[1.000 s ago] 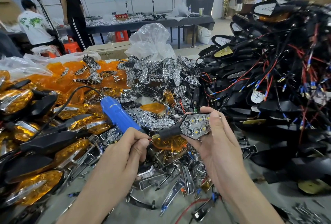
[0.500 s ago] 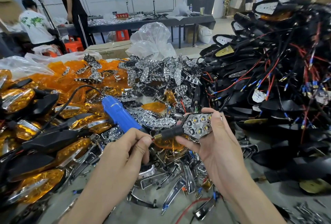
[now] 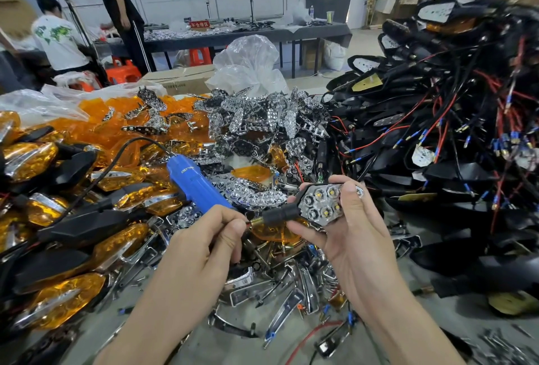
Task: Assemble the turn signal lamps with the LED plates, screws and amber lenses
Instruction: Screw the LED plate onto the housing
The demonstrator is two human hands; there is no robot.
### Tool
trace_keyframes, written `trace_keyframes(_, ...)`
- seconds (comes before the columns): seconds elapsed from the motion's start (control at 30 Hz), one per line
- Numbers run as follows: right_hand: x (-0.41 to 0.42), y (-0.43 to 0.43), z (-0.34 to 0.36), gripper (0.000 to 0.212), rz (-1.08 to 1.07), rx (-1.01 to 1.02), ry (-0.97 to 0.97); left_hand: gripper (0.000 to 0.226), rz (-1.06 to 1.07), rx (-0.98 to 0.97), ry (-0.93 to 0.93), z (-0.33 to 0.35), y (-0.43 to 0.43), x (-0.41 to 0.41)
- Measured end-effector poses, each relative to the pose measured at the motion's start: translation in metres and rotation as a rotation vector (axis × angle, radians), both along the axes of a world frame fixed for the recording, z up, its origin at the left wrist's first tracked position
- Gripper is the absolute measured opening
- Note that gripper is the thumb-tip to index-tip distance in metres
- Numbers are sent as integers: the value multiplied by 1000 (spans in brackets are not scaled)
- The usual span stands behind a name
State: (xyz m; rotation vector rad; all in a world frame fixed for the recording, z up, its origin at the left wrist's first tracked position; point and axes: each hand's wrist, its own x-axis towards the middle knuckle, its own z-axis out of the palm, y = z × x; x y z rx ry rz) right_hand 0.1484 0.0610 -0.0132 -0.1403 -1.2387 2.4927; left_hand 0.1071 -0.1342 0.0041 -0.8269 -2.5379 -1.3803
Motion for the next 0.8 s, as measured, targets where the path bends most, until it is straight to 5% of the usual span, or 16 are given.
trace_keyframes(0.33, -3, -4, -8, 24, -40, 30, 51, 26, 107, -98, 138, 2, 4, 2)
trace_keyframes(0.8, -3, -4, -9, 31, -19, -14, 14, 40, -135, -298, 111, 10, 41, -5)
